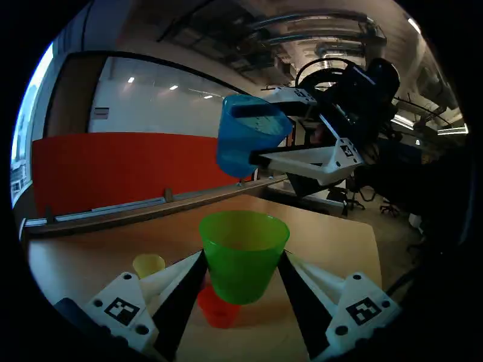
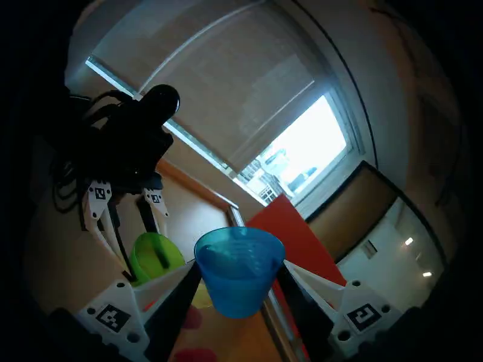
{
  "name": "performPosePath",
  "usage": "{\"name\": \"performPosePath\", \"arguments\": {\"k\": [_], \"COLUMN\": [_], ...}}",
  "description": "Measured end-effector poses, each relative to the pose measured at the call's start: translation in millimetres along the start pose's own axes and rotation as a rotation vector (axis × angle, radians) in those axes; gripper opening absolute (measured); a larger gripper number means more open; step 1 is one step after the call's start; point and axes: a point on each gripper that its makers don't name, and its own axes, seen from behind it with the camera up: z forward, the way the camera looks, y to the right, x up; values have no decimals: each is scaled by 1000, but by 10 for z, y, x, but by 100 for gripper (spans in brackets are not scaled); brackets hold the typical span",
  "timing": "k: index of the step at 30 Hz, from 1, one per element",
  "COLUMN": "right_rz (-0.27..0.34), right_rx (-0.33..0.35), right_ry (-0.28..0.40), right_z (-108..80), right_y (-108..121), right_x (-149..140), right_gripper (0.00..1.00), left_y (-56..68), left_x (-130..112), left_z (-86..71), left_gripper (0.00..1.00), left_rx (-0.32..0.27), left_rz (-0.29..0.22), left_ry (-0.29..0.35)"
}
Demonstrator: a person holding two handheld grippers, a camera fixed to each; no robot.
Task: Pour water
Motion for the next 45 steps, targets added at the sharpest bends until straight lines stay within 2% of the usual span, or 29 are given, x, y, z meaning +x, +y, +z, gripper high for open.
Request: {"name": "performPosePath", "arguments": {"k": [45], "right_rz": [-208], "right_rx": [27], "right_ry": [-42], "right_z": [141], "right_y": [46], "right_x": [-113], "right_gripper": [88], "left_y": [48], "left_x": [-17], "left_z": [66], "left_gripper": [81], "left_rx": [-31], "left_rz": [0], "left_ry": [-1]}}
